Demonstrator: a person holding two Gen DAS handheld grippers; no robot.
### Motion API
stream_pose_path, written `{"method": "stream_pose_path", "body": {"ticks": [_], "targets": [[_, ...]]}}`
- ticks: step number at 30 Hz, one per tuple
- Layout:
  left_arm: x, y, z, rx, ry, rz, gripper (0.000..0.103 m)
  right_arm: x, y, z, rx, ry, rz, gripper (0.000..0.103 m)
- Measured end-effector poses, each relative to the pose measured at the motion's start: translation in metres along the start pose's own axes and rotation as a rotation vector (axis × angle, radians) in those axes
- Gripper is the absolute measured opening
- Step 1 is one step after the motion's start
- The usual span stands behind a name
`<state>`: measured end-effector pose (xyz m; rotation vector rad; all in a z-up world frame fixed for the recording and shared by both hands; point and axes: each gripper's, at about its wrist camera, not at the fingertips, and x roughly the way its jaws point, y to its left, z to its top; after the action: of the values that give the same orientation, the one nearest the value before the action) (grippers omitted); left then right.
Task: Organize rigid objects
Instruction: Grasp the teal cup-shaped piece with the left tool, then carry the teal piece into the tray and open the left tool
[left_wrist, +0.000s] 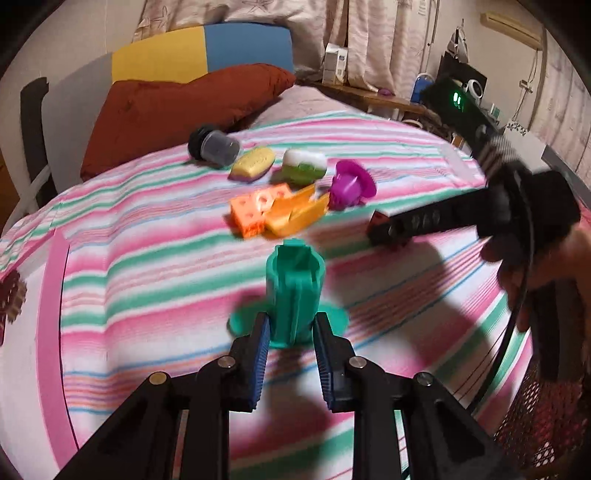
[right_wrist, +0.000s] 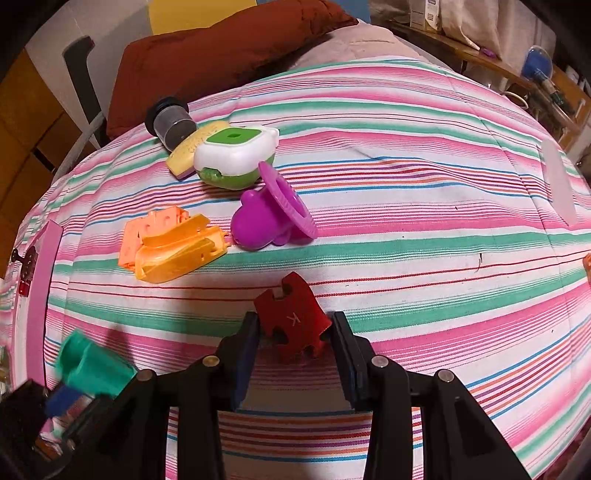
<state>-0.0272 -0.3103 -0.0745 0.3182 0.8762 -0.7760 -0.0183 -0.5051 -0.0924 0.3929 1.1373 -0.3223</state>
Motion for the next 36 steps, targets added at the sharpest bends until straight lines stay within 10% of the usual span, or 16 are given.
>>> {"method": "stream_pose_path", "body": {"ticks": [36], "targets": [[0.001, 0.001, 0.004, -0.023, -0.033, 0.019, 0.031, -0.002, 0.003, -0.001, -0.022, -0.016, -0.018, 0.04]]}}
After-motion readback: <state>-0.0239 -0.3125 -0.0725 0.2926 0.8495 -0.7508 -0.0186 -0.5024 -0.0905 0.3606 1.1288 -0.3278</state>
